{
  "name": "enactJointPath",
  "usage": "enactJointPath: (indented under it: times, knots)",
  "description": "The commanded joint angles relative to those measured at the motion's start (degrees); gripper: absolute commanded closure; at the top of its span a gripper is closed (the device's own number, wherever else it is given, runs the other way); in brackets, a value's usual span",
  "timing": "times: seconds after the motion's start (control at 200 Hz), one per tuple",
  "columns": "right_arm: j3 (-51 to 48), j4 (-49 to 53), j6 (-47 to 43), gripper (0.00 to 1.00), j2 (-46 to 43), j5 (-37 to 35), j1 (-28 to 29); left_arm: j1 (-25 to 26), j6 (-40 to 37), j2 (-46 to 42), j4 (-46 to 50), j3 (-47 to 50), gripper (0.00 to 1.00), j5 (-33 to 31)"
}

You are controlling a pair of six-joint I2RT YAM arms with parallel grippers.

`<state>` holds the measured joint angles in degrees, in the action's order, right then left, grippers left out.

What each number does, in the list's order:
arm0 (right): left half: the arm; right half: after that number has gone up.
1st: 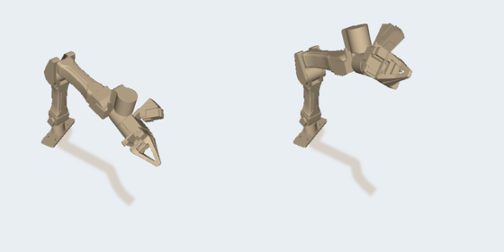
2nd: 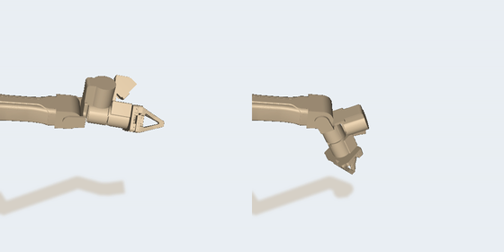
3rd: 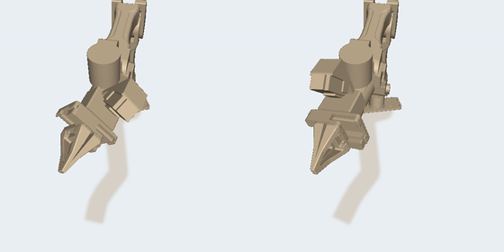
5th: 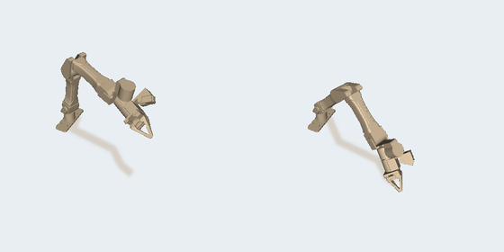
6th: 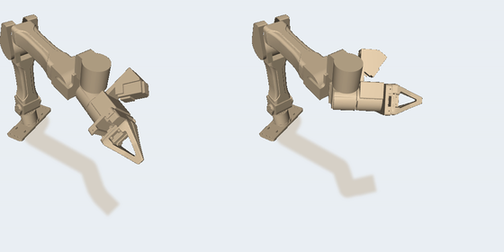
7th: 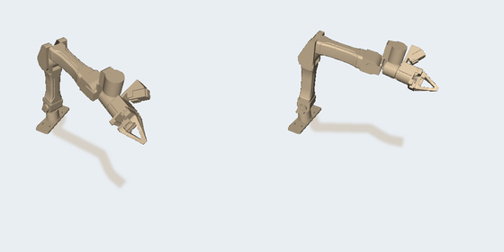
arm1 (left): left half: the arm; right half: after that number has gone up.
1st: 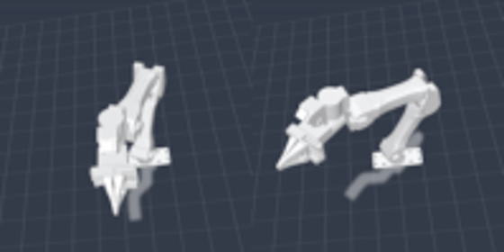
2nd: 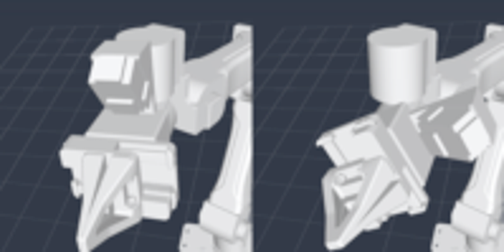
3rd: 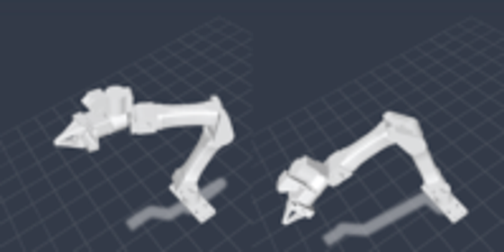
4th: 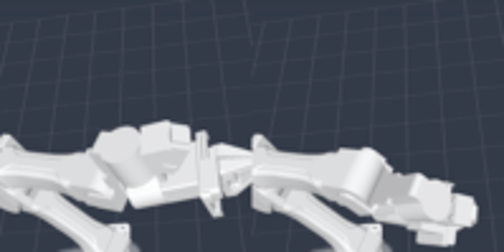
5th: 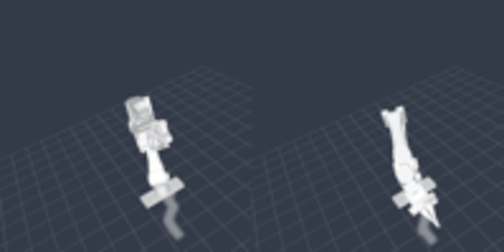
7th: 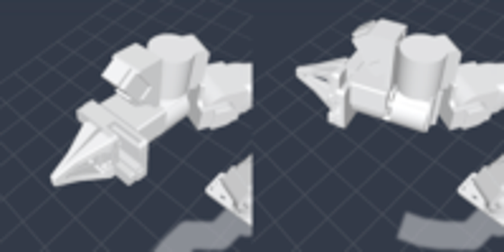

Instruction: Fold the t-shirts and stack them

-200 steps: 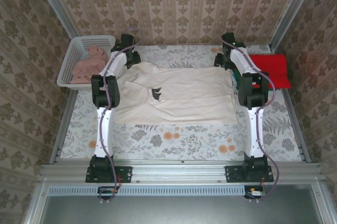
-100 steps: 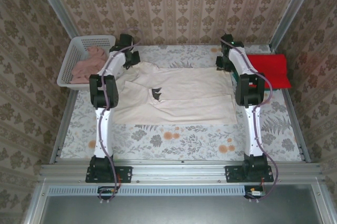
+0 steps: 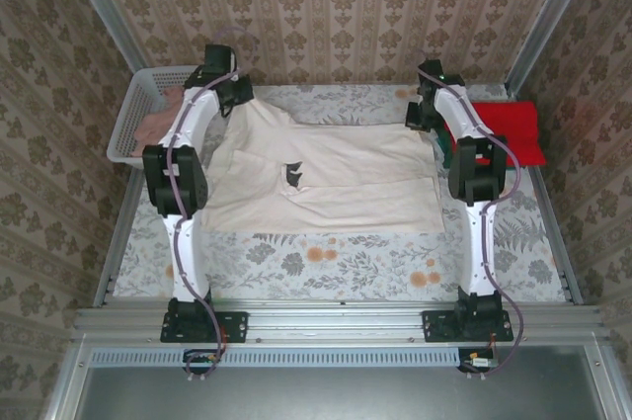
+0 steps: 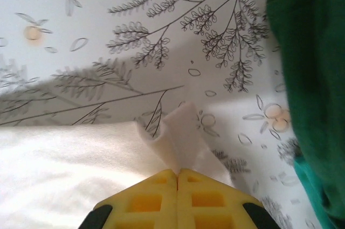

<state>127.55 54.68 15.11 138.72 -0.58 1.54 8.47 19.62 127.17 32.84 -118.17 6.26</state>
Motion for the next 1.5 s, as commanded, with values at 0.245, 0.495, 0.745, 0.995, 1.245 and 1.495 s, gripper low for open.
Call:
enactJointPath:
  times: [0.245,0.495,0.745,0.995,1.245,1.495]
  knots:
    - [-35.1,-23.6,3.9,0.97,-24.6,11.2,-4.7,-3.4,1.7,-26.0,-14.5,35.4,1.0,0.1]
    - [-47.1,-31.8,6.1,0.97,-26.6,15.7,-6.6,-3.6,5.7,-38.2,-20.5,54.9,1.0,-1.7]
    - [-51.1,-34.3,7.1,0.98,-26.3,18.7,-6.7,-3.5,6.3,-45.5,-19.9,66.2,1.0,-5.4]
    - [-54.7,-35.3,6.6,0.92,-27.6,18.5,-6.7,-3.1,7.2,-49.4,-19.2,73.2,1.0,-7.8]
    - [-58.3,-35.8,7.0,0.86,-31.8,17.5,-6.7,-3.0,8.2,-49.7,-18.7,75.9,1.0,-8.2]
    - [-62.2,-34.8,7.7,0.78,-36.3,16.0,-6.6,-2.9,8.2,-48.5,-16.9,75.7,0.86,-9.1]
